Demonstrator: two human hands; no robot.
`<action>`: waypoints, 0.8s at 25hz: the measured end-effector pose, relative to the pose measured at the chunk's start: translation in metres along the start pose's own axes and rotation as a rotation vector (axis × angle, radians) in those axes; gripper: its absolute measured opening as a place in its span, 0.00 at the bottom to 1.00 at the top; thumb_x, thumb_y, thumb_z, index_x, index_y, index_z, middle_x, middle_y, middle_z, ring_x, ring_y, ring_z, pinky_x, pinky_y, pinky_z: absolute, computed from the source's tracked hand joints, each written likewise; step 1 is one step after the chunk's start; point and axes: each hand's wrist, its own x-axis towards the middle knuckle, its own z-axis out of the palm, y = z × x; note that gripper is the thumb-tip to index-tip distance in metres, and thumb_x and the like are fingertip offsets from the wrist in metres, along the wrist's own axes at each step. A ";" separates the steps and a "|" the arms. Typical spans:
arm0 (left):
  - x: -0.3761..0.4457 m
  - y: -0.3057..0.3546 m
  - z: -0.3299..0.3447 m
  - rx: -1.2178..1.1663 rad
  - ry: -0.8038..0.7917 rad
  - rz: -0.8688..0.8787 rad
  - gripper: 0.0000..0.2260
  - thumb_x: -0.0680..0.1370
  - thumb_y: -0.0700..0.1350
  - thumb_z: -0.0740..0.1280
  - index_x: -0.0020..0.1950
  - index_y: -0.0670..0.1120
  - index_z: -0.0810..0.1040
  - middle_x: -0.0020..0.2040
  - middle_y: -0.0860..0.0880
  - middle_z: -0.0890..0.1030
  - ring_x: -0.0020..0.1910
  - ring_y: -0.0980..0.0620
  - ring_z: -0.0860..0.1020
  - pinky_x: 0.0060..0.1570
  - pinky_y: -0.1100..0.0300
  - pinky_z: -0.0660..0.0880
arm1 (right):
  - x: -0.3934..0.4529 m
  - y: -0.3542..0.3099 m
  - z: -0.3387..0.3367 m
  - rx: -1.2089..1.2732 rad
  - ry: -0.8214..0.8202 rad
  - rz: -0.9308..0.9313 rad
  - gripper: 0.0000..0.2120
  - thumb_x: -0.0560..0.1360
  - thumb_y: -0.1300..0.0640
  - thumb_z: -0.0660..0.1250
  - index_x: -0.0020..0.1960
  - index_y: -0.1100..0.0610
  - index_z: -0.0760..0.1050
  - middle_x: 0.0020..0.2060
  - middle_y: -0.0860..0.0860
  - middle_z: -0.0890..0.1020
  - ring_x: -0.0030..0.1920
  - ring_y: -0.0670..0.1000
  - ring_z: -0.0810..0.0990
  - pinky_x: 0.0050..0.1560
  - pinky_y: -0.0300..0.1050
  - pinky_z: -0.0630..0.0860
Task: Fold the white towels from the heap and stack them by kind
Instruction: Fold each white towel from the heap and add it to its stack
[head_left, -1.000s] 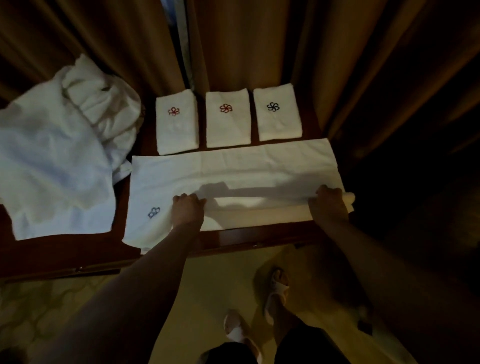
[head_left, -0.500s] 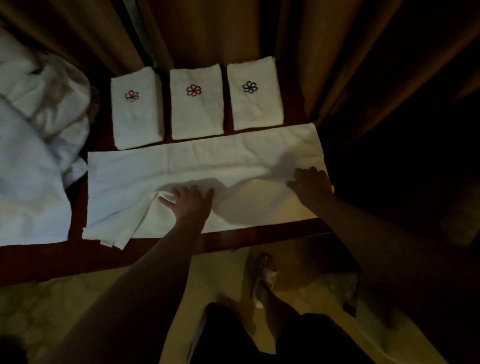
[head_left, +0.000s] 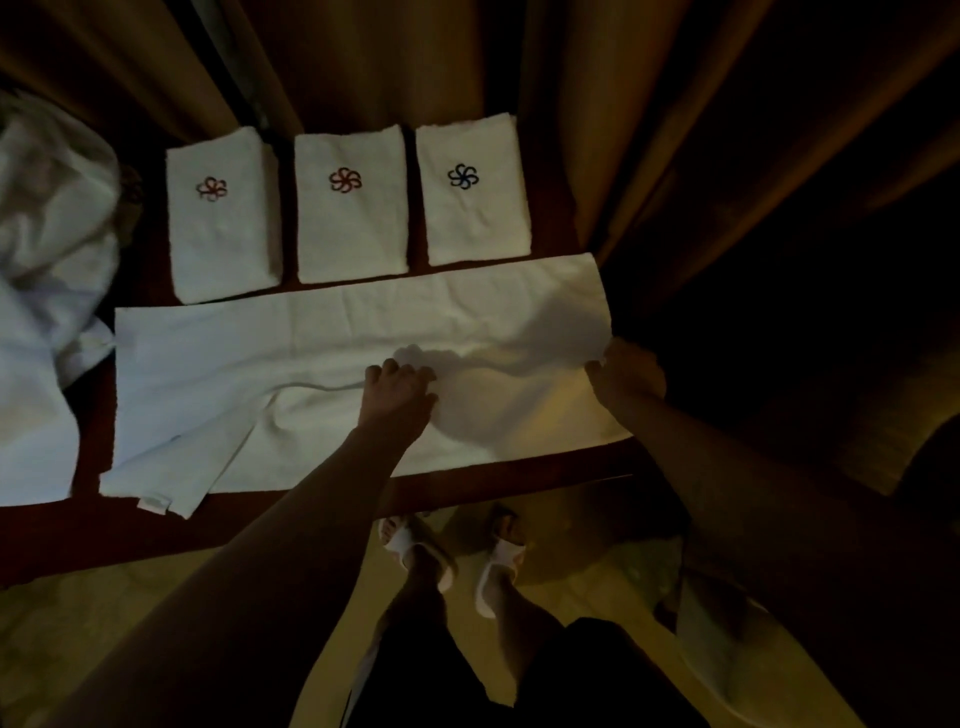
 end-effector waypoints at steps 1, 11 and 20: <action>0.003 0.002 0.000 -0.004 -0.001 0.009 0.14 0.80 0.49 0.62 0.63 0.45 0.76 0.56 0.42 0.80 0.58 0.40 0.74 0.57 0.49 0.66 | 0.004 0.002 -0.002 0.115 -0.013 0.051 0.23 0.79 0.48 0.61 0.69 0.59 0.68 0.66 0.60 0.72 0.64 0.61 0.72 0.57 0.51 0.71; 0.027 -0.003 -0.006 -0.205 -0.053 -0.070 0.13 0.82 0.48 0.58 0.58 0.42 0.77 0.57 0.41 0.79 0.55 0.41 0.75 0.52 0.49 0.73 | 0.015 -0.002 -0.015 0.426 -0.102 0.153 0.20 0.81 0.57 0.57 0.71 0.64 0.64 0.67 0.63 0.70 0.67 0.62 0.69 0.63 0.49 0.68; 0.026 -0.004 -0.010 -0.217 -0.143 0.029 0.17 0.78 0.48 0.66 0.65 0.45 0.72 0.64 0.44 0.73 0.61 0.44 0.72 0.58 0.48 0.70 | -0.003 -0.021 -0.001 -0.122 0.102 -0.022 0.39 0.76 0.52 0.65 0.77 0.58 0.47 0.72 0.61 0.62 0.71 0.62 0.62 0.68 0.56 0.61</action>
